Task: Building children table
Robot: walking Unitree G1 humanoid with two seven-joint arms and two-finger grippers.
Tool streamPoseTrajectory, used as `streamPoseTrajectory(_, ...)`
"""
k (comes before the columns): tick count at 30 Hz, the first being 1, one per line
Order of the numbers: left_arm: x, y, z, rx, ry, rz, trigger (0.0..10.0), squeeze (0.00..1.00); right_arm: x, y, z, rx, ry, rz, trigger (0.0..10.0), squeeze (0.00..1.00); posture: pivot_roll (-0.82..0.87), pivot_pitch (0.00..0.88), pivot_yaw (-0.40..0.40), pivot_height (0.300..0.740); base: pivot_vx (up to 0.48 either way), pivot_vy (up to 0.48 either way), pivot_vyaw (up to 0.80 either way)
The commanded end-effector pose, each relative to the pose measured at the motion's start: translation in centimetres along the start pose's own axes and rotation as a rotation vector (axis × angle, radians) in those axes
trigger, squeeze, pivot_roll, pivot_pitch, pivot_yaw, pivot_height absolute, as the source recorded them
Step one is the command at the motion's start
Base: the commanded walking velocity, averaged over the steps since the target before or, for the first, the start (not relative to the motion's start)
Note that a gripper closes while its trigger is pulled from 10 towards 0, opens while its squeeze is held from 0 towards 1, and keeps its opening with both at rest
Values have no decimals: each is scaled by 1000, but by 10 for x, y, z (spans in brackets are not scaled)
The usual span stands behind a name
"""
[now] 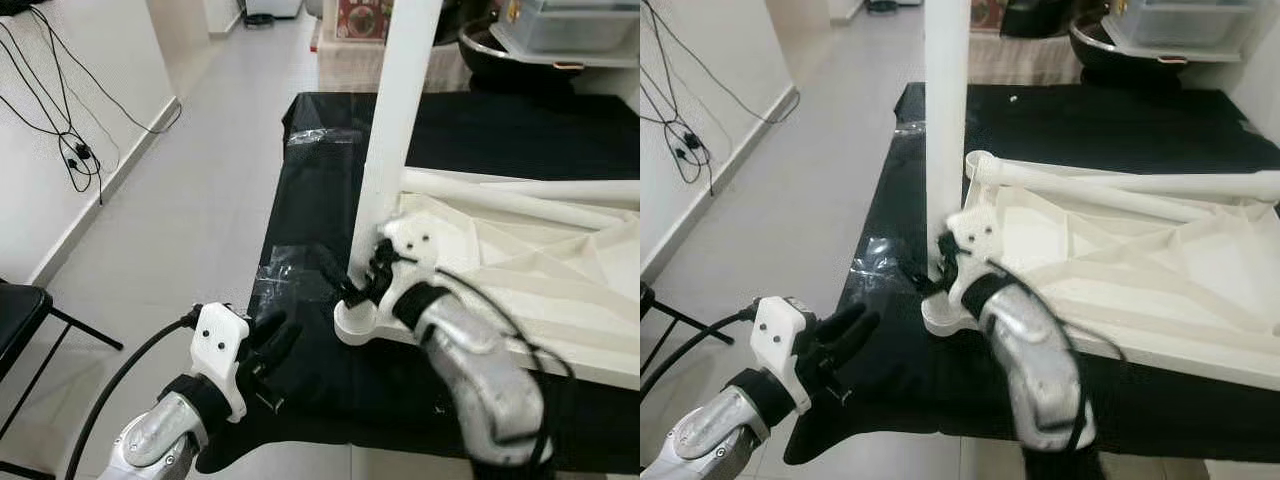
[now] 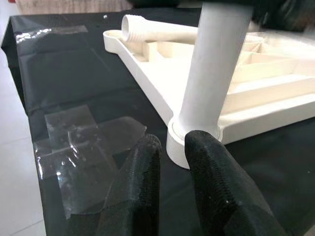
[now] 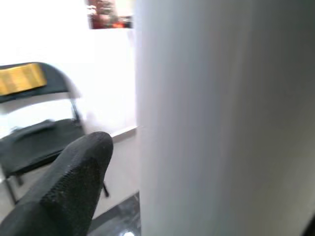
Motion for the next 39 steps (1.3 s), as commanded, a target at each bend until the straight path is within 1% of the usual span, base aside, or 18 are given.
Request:
streamPoseTrajectory(1,-1,-4,-2,23,-9,-9,10000,0,2,-2,2,-21,112,7,10000,890,32,161,-2,740,0,0,0)
streamPoseTrajectory(2,-1,-4,-2,23,-9,-9,10000,0,2,-2,2,-21,112,7,10000,890,32,161,-2,740,0,0,0)
streamPoseTrajectory(3,-2,-3,-2,24,-8,-9,10000,0,-4,-4,1,-11,178,-36,10000,0,43,166,-1,740,0,0,0)
streamPoseTrajectory(4,-2,-3,-3,24,-7,-9,10000,0,-11,-5,1,-5,217,-51,10000,0,46,167,0,740,0,0,0)
streamPoseTrajectory(5,-2,-3,-3,24,-7,-9,10000,0,-11,-5,1,-5,217,-51,10000,0,46,167,0,740,0,0,0)
streamPoseTrajectory(7,-2,-3,-3,26,-8,-7,10000,0,-23,-2,1,-5,259,-67,10000,0,48,167,-2,740,0,0,0)
streamPoseTrajectory(8,-2,-3,-3,26,-8,-7,10000,0,-23,-2,1,-5,259,-67,10000,0,48,167,-2,740,0,0,0)
streamPoseTrajectory(9,-2,-3,-4,27,-8,-8,10000,0,-31,1,2,-10,272,-70,10000,0,50,167,-3,740,0,0,0)
streamPoseTrajectory(11,-2,-3,-4,28,-8,-8,10000,0,-36,3,3,-14,278,-74,10000,0,51,166,-4,740,0,0,0)
streamPoseTrajectory(13,-3,-4,-4,31,-13,-11,10000,0,-47,11,2,-52,330,-36,10000,0,57,160,-6,740,0,0,0)
streamPoseTrajectory(19,-4,-4,-4,34,-17,-11,10000,0,-56,9,-2,-66,416,-5,10000,0,63,160,-6,740,0,0,0)
streamPoseTrajectory(20,-5,-4,-4,38,-24,-9,10000,0,-57,7,-5,-57,459,6,0,0,63,157,-5,740,0,0,0)
streamPoseTrajectory(27,-12,-8,-4,73,-79,39,10000,0,-56,3,-9,-40,526,15,0,0,64,155,-4,740,0,0,0)
streamPoseTrajectory(29,-16,-10,-5,108,-123,115,10000,0,-54,0,-10,-28,540,12,0,0,63,153,-2,740,0,0,0)
streamPoseTrajectory(32,-19,-6,-4,99,-144,123,10000,0,-52,-6,-11,-14,543,14,0,0,61,153,0,740,0,0,0)
streamPoseTrajectory(35,-21,-3,-3,92,-156,132,10000,0,-49,-15,-11,21,521,-3,0,0,61,153,0,740,0,0,0)
streamPoseTrajectory(38,-20,-2,-2,89,-154,132,10000,0,-45,-34,-6,96,414,-1,0,0,59,151,-2,740,0,0,0)
streamPoseTrajectory(39,-20,-2,-2,89,-154,132,10000,0,-45,-34,-6,96,414,-1,0,0,59,151,-2,740,0,0,0)
Point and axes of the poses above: a point about 5 cm out from each wrist's last joint towards the gripper, its own z axis pointing out of the wrist towards the gripper, its own y axis along the axis of the wrist's last joint, x = y × z, the point moved 2 cm from there along z, pointing out of the wrist towards the gripper, and after that the axes turned 8 degrees about -z, right-handed, at the moved point
